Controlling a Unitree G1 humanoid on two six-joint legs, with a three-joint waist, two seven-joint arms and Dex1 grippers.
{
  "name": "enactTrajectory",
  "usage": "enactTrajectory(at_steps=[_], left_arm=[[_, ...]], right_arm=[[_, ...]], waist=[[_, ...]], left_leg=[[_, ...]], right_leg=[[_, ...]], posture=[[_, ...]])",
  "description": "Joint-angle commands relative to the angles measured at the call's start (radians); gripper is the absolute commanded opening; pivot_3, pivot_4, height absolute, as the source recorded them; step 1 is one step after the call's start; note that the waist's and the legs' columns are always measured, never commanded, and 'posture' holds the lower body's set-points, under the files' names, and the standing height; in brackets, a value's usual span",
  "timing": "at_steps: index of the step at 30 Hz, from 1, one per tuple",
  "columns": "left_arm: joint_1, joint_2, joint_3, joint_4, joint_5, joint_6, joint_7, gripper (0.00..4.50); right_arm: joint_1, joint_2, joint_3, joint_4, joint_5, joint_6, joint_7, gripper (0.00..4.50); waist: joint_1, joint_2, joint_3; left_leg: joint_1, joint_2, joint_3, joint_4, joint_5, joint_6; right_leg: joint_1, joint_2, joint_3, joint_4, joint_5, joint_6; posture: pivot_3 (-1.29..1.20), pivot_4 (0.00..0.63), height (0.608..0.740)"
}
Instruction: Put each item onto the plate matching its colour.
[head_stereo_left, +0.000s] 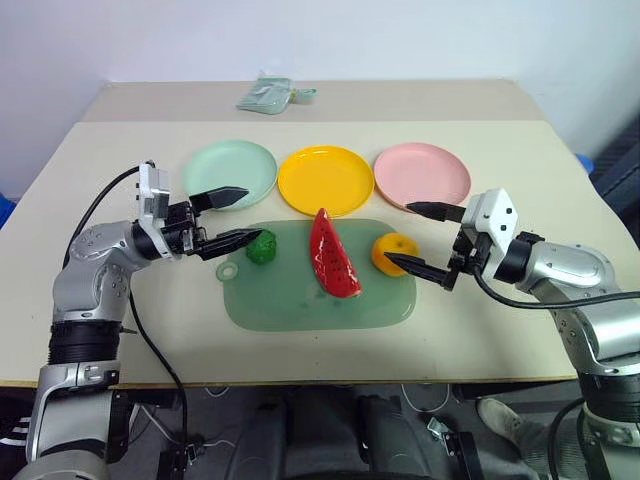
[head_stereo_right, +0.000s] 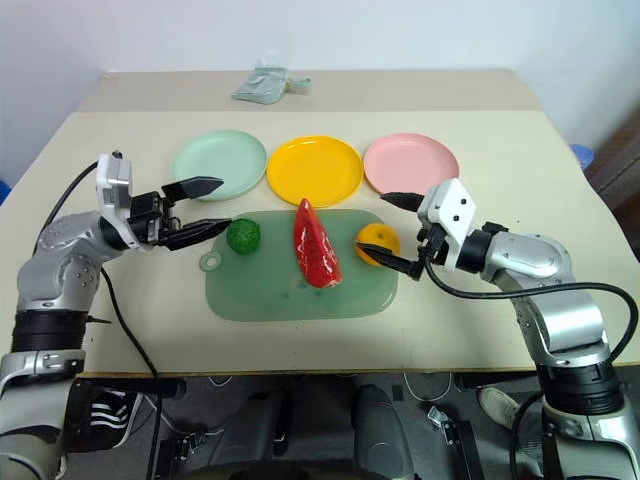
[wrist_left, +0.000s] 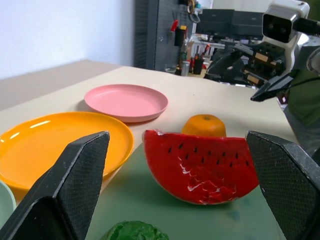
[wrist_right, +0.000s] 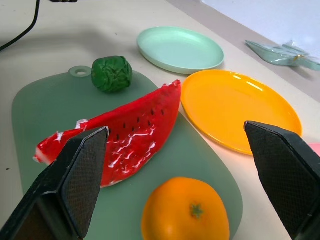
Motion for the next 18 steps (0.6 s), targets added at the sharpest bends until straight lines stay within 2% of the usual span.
enactTrajectory(at_steps=[1,12,18], left_arm=[[0.015,0.009,0.020,-0.051,-0.015,0.007,0.011,4.50],[0.018,0.007,0.027,-0.037,-0.020,-0.008,0.008,4.50],[0.024,0.070,0.080,0.010,-0.029,0.002,-0.010,4.50]], right_arm=[[-0.022,0.002,-0.003,-0.006,0.004,-0.025,0.012,4.43],[-0.025,-0.001,-0.019,-0.020,0.016,-0.004,0.005,4.43],[-0.071,0.007,-0.025,-0.012,0.065,0.008,0.036,4.43]], waist=[[0.000,0.000,0.000],[0.001,0.000,0.000],[-0.003,0.000,0.000]], left_leg=[[0.000,0.000,0.000,0.000,0.000,0.000],[0.000,0.000,0.000,0.000,0.000,0.000],[0.000,0.000,0.000,0.000,0.000,0.000]], right_leg=[[0.000,0.000,0.000,0.000,0.000,0.000],[0.000,0.000,0.000,0.000,0.000,0.000],[0.000,0.000,0.000,0.000,0.000,0.000]], posture=[[0.00,0.150,0.740],[0.00,0.150,0.740],[0.00,0.150,0.740]])
